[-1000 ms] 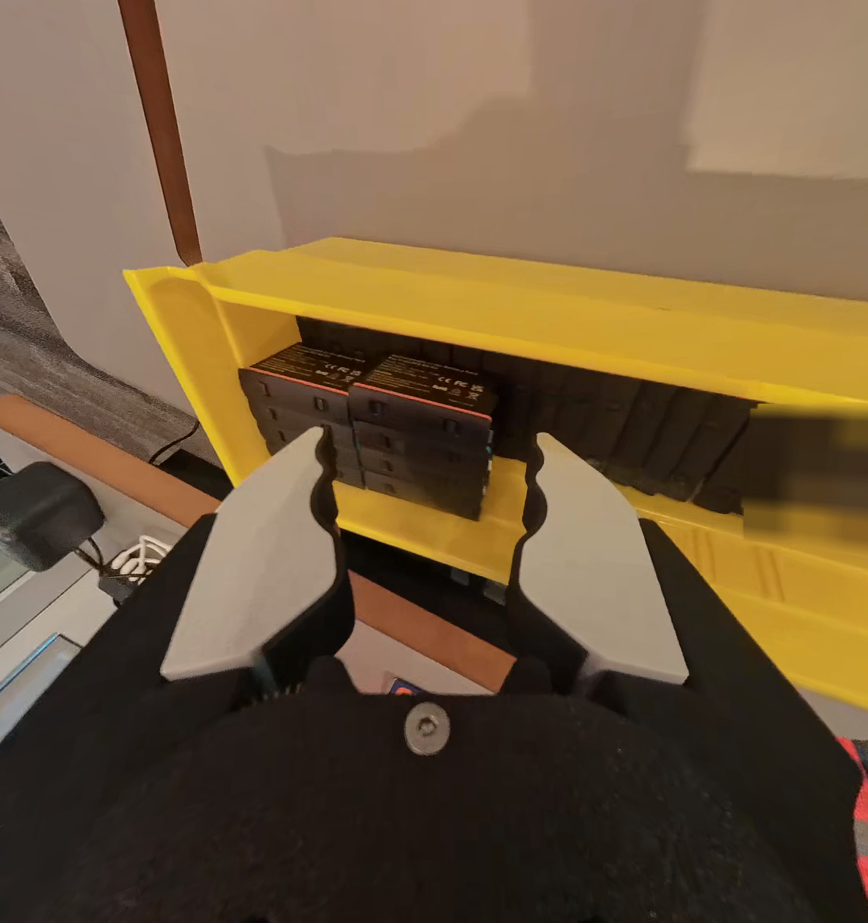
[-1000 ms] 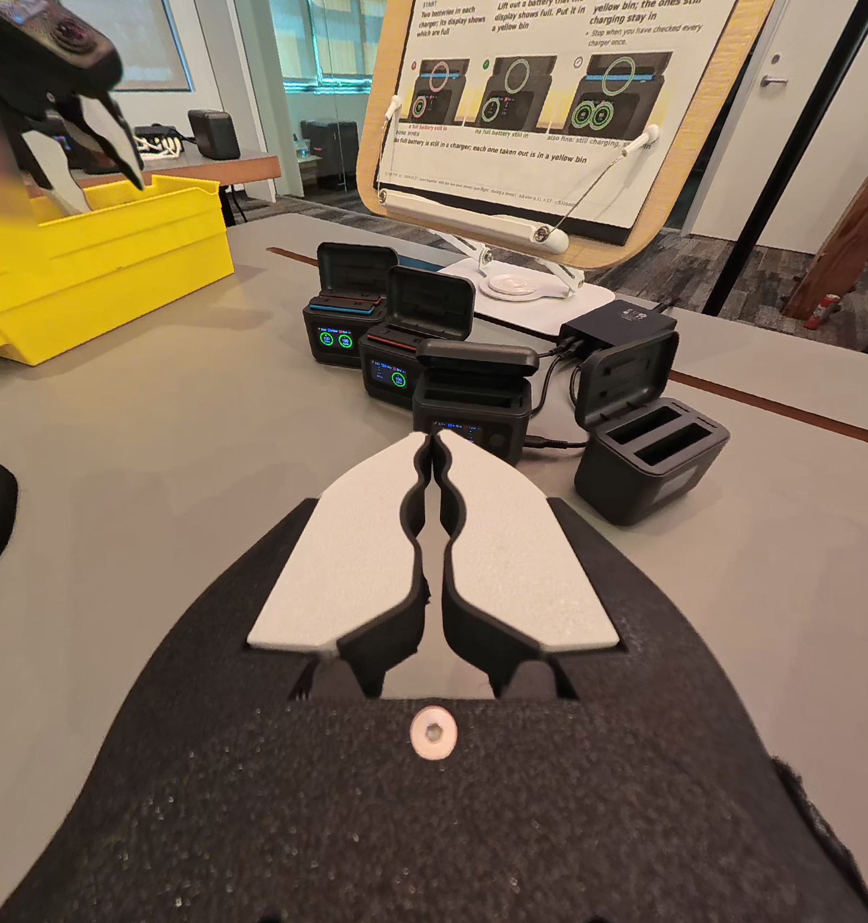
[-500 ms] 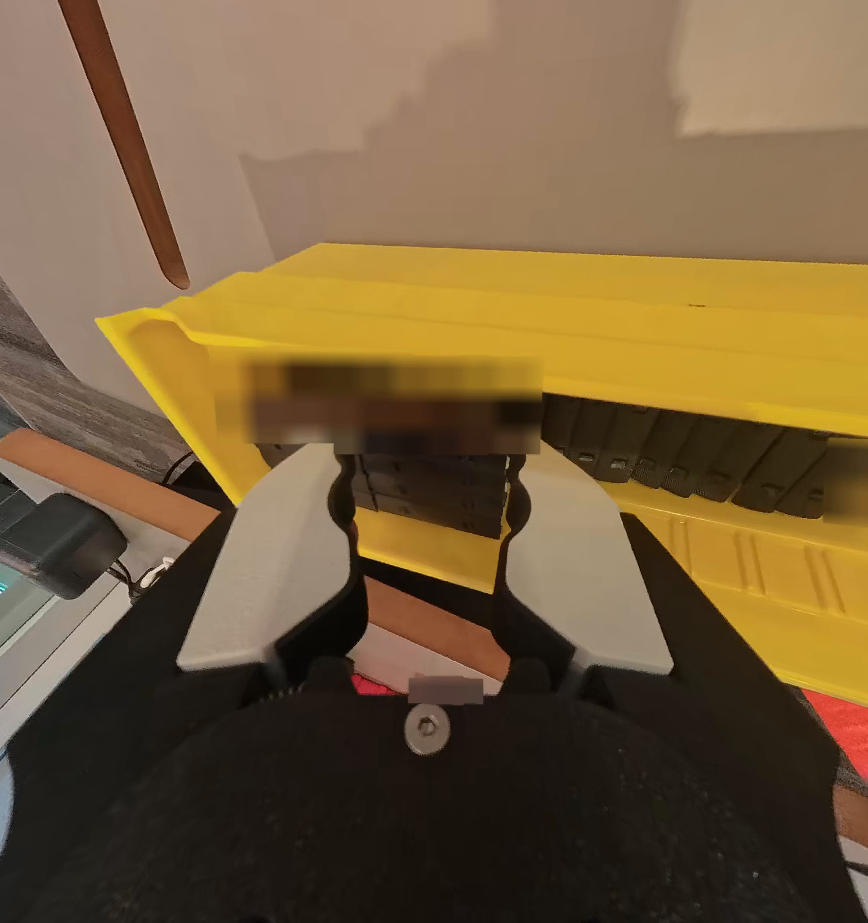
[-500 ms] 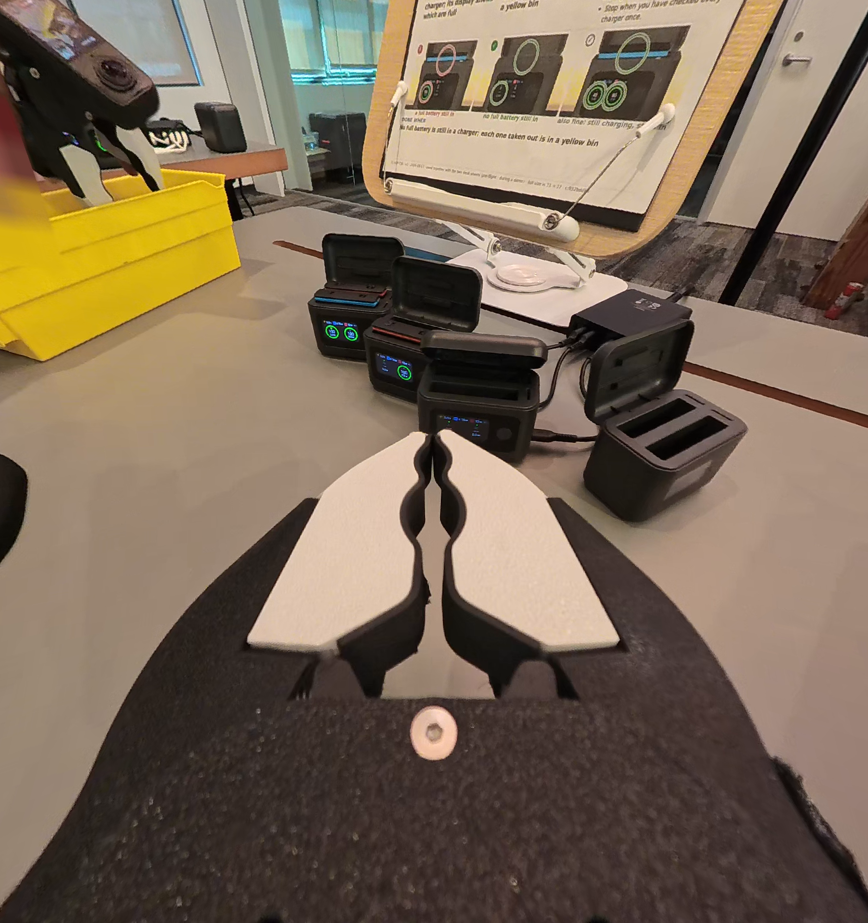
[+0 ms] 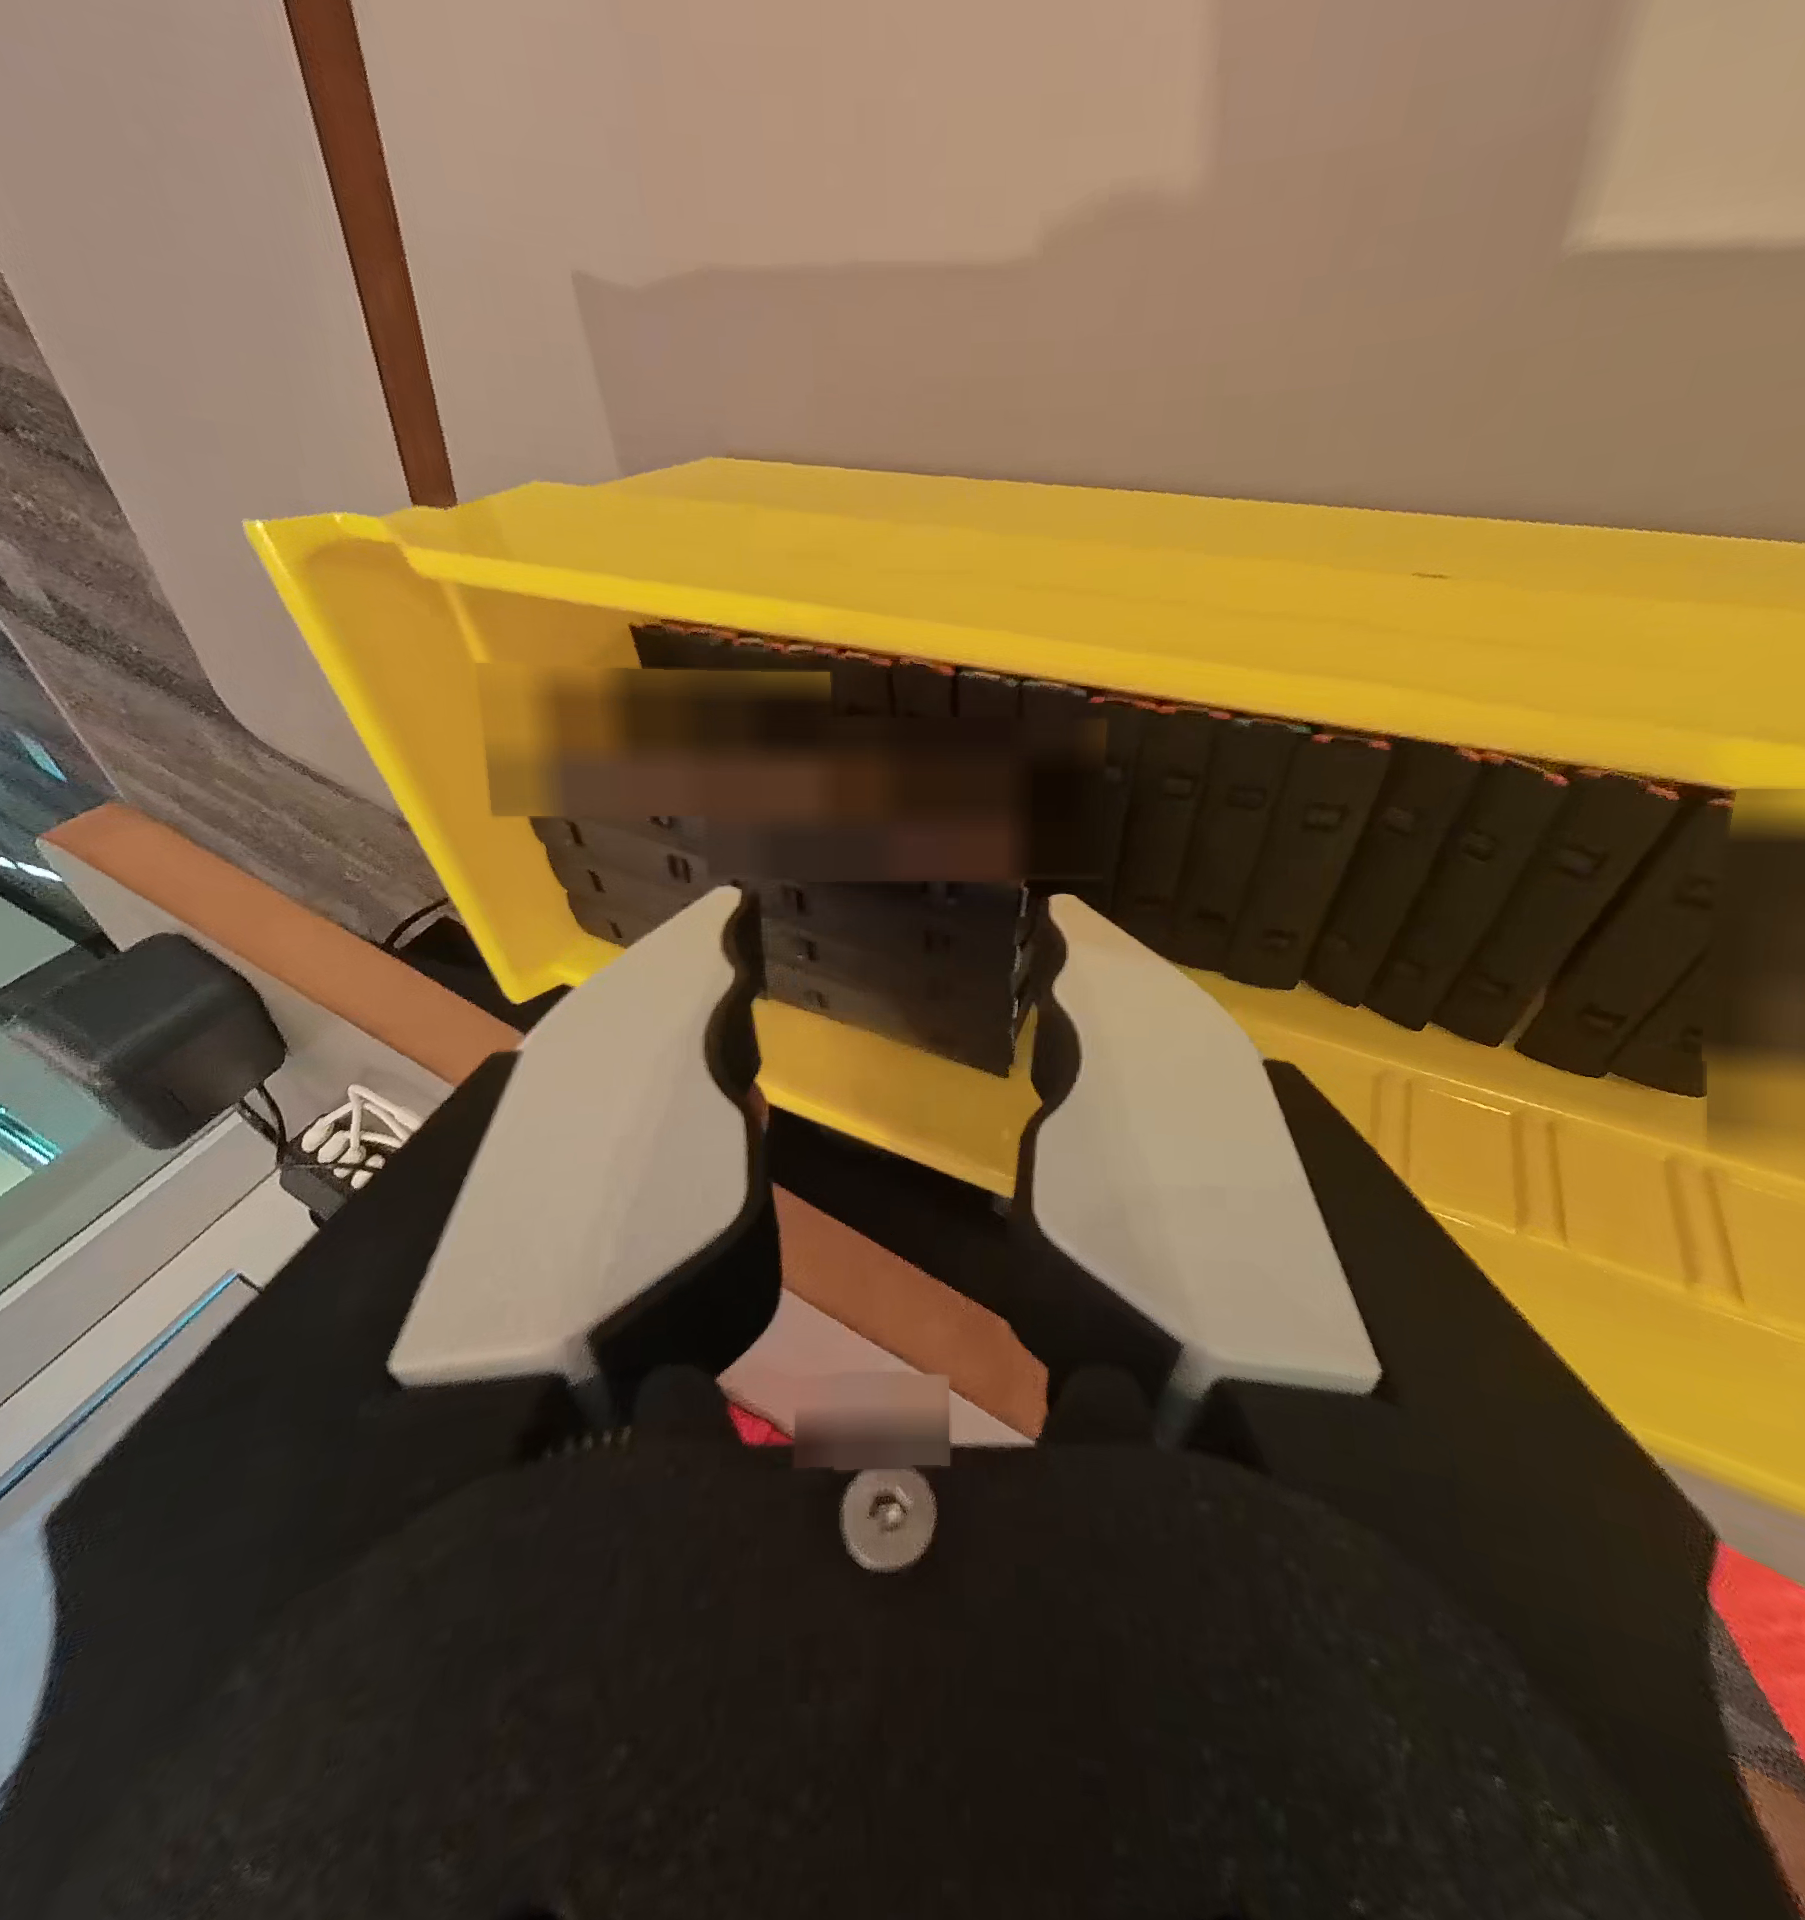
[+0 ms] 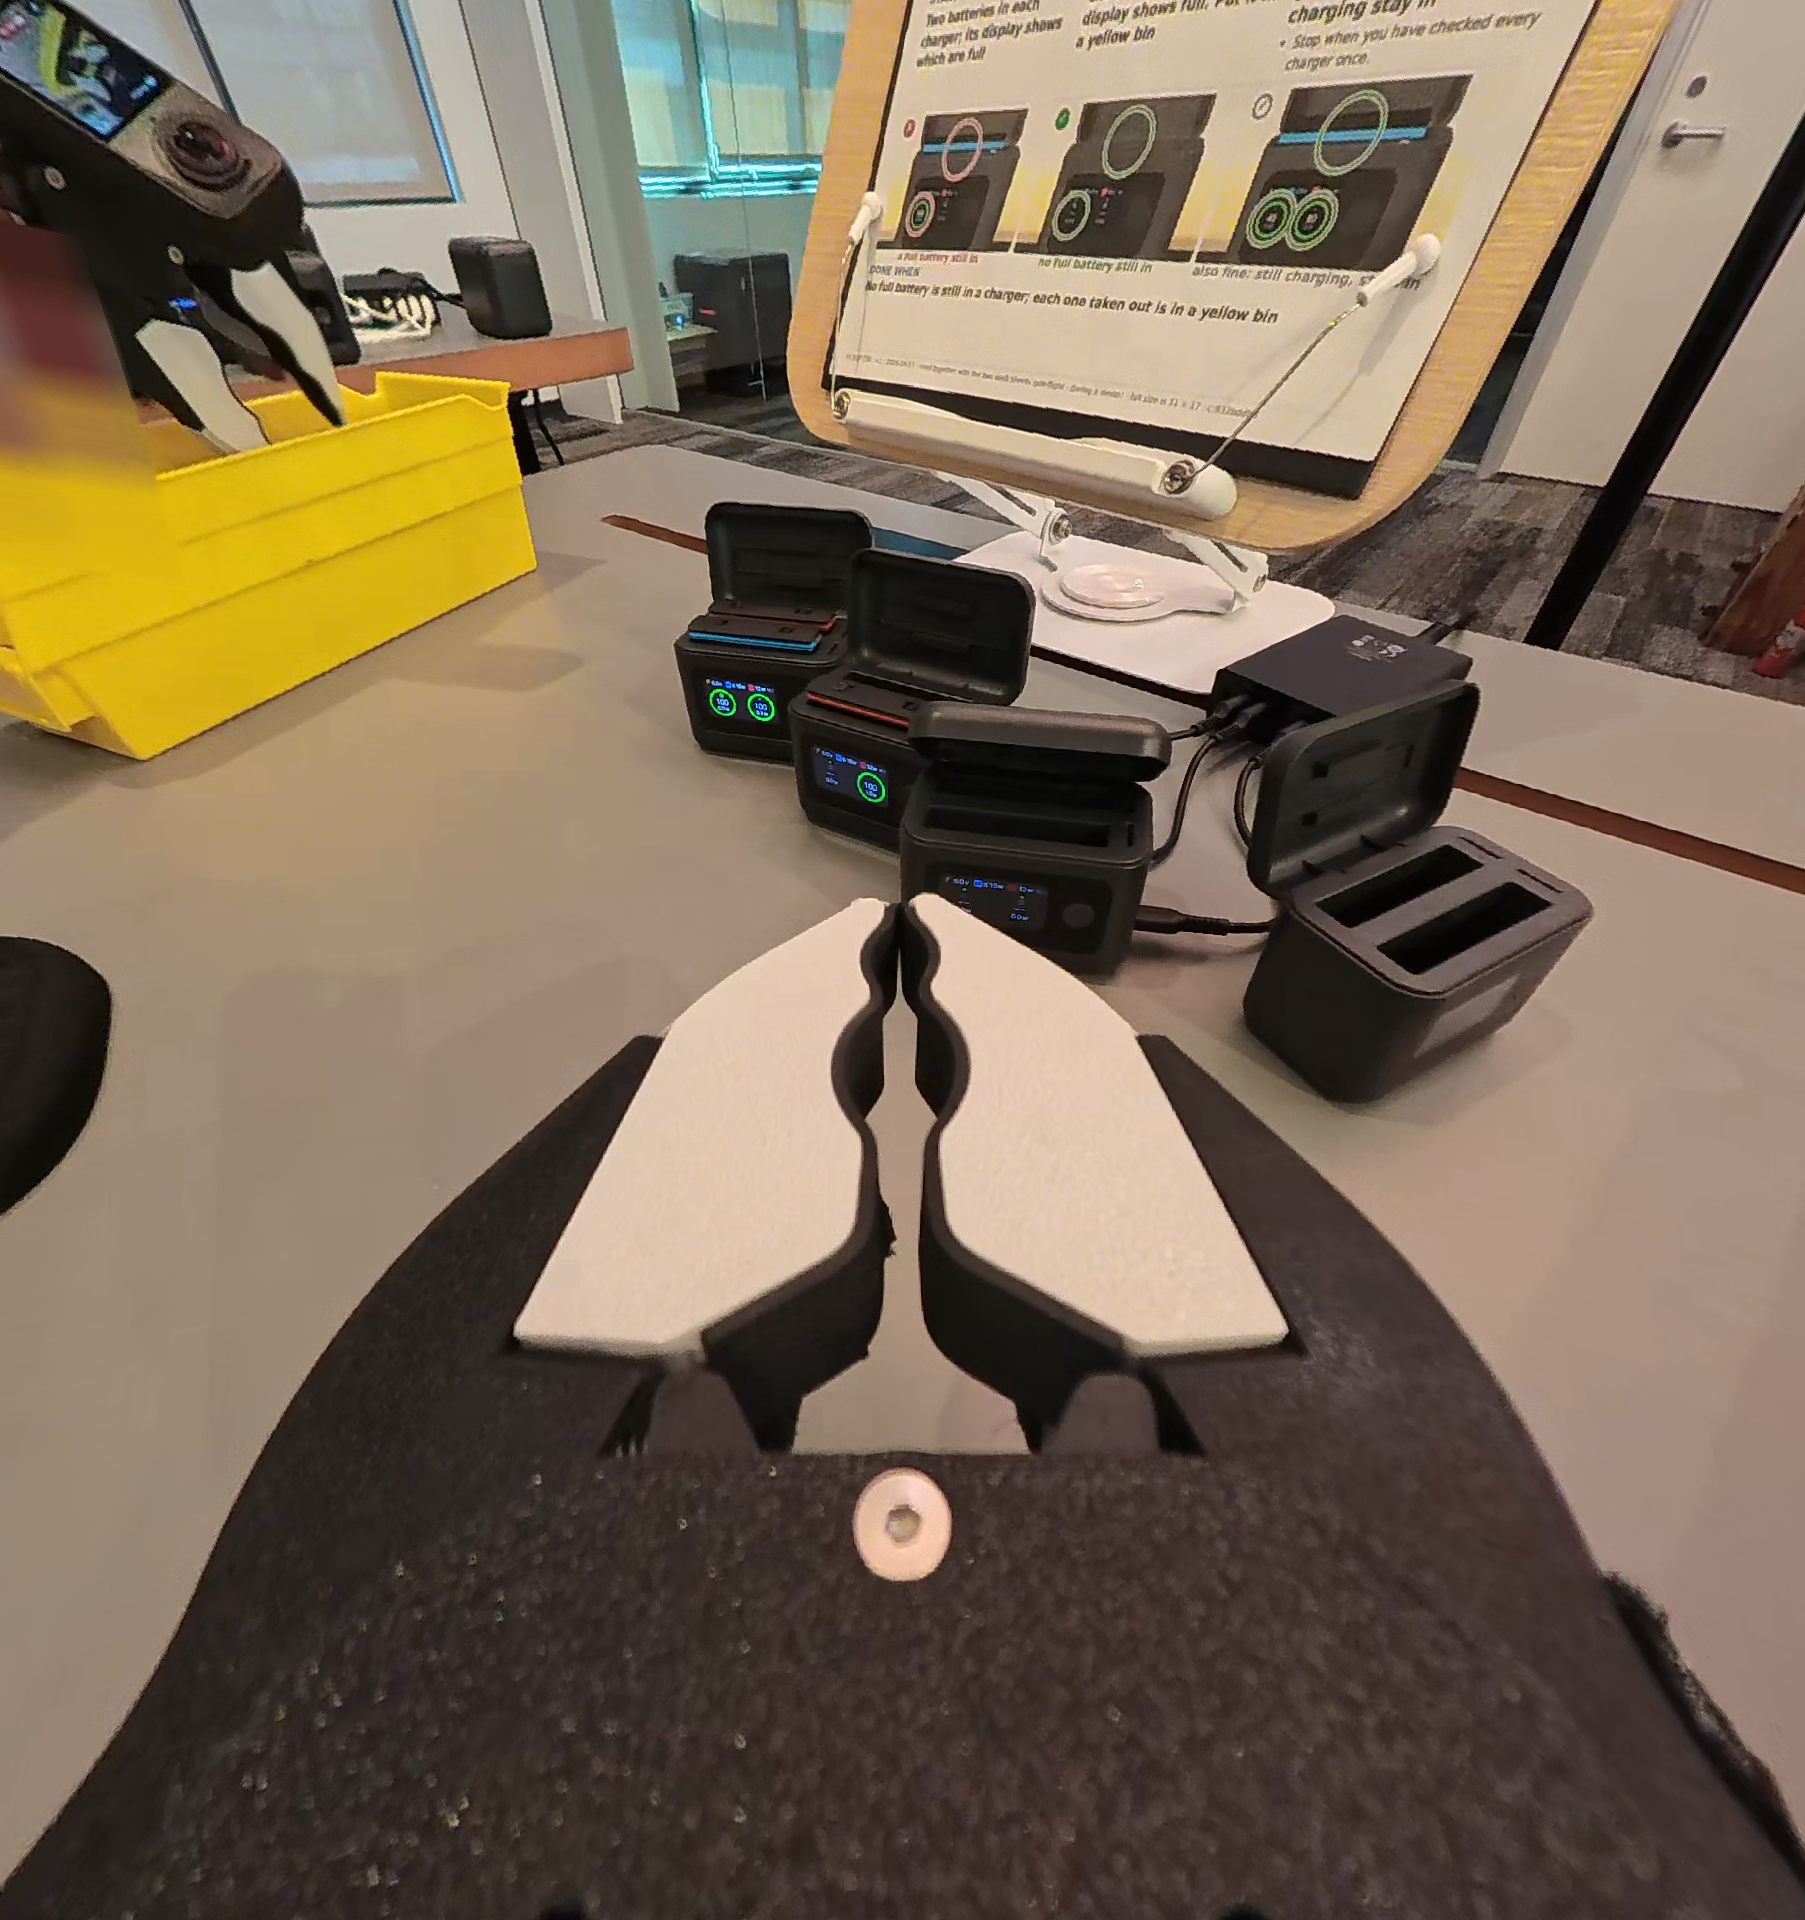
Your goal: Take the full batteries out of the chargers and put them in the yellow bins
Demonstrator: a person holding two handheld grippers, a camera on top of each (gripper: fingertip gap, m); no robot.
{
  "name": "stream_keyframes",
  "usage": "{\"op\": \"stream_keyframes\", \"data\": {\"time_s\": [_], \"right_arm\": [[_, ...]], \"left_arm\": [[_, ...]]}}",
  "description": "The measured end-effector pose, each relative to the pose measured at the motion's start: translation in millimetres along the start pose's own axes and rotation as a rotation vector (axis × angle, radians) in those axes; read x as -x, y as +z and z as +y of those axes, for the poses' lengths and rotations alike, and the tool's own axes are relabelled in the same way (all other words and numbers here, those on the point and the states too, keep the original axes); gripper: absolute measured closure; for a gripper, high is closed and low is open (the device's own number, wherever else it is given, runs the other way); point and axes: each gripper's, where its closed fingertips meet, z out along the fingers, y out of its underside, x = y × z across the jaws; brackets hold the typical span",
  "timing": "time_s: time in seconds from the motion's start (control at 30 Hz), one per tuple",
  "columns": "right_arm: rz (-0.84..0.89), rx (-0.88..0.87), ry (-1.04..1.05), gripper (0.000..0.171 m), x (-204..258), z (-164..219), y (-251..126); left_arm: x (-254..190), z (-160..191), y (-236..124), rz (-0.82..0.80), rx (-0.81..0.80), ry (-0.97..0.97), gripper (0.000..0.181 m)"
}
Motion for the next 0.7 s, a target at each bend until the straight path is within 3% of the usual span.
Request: {"op": "stream_keyframes", "data": {"time_s": [0.33,0.7], "right_arm": [[-0.005,0.007,0.008,0.171,-1,2,1],[-0.011,0.011,0.020,0.171,-1,3,1]], "left_arm": [[0,-5,6,0.042,0.020,-0.007,0.110],[3,-6,14,-0.016,0.005,-0.009,0.117]]}}
